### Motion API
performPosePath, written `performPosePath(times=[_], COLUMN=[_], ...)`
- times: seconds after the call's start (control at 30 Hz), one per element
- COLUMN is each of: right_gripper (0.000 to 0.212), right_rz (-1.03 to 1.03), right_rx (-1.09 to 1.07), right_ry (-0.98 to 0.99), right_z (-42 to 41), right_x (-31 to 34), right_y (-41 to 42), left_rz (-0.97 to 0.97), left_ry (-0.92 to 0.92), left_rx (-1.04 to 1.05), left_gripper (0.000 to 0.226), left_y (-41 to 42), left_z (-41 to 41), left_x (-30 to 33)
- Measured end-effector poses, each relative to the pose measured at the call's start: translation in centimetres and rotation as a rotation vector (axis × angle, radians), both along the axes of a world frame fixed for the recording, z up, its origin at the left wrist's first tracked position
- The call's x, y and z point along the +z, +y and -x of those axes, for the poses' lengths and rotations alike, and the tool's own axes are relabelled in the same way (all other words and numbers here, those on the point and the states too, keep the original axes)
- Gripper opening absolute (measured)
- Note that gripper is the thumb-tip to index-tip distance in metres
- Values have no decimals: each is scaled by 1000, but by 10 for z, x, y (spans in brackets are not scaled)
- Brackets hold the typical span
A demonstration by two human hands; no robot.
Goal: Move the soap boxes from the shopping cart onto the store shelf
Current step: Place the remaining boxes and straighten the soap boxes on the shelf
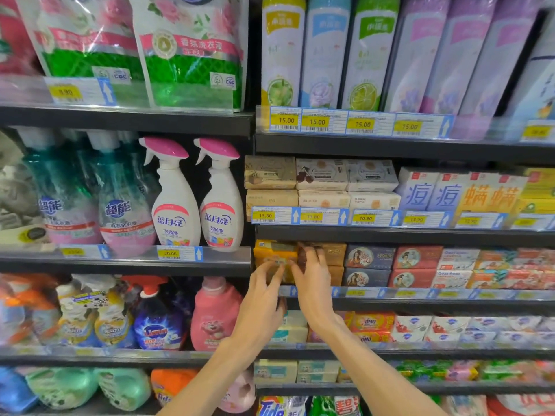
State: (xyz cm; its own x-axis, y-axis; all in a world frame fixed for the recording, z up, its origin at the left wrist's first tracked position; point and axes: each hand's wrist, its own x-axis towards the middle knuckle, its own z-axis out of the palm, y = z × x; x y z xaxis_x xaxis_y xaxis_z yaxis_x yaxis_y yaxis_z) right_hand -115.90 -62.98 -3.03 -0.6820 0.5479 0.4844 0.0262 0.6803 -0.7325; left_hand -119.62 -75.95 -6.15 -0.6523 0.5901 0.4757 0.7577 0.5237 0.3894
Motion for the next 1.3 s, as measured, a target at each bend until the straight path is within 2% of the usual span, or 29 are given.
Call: performPosePath(times=[0.2, 0.6, 0.77, 0.93, 1.17, 1.3], right_gripper=[30, 28, 28, 30, 36, 38], right_rz=[2, -66, -138, -274, -607, -664], right_rx=[3, 41, 14, 12, 13, 1], right_ry=[24, -29, -66, -119, -237, -260], right_z=[-14, -72, -79, -78, -58, -51], right_x=[0, -21, -24, -29, -36, -43], right_y=[3, 45, 56, 64, 69, 70], left_rz=[119, 148, 170, 209, 232, 234], left_ry=[28, 105, 117, 127, 150, 141], left_rx=[86, 161, 154, 160, 168, 169], left_gripper=[93, 72, 76, 71, 68, 65], left_y=[10, 29, 26, 26, 23, 22], left_z=[4, 10, 8, 5, 4, 6], left_x=[-2, -6, -15, -16, -17, -18])
